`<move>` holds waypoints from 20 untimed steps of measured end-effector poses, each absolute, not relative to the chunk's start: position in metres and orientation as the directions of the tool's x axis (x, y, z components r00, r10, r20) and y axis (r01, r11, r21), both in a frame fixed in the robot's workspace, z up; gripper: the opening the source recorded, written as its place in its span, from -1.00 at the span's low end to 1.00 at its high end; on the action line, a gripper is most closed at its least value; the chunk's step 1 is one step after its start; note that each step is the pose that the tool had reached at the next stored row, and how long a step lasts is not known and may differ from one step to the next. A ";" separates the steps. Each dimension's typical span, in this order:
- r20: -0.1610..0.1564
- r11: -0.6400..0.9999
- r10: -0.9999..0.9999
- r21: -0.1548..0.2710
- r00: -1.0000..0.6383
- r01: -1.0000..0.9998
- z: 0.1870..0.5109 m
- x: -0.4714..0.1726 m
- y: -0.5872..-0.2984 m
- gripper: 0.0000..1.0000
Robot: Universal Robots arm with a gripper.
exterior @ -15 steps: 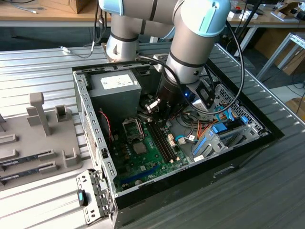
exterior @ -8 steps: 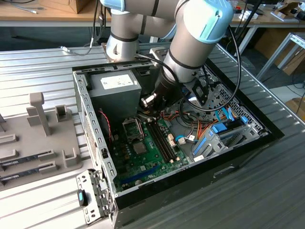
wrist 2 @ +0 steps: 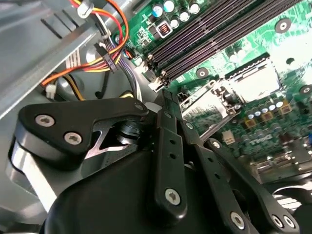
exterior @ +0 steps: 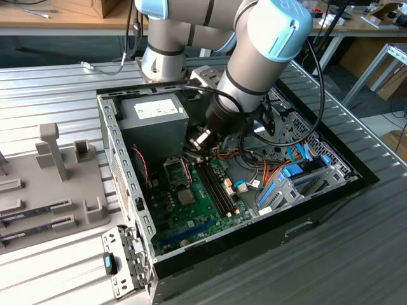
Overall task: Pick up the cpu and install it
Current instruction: 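Close the cpu cover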
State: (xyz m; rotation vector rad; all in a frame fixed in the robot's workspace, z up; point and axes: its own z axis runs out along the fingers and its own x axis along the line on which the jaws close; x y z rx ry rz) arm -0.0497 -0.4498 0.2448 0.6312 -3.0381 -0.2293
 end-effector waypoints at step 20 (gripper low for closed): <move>-0.012 0.775 -0.616 0.166 -0.787 -0.610 0.237 -0.042 -0.449 -0.79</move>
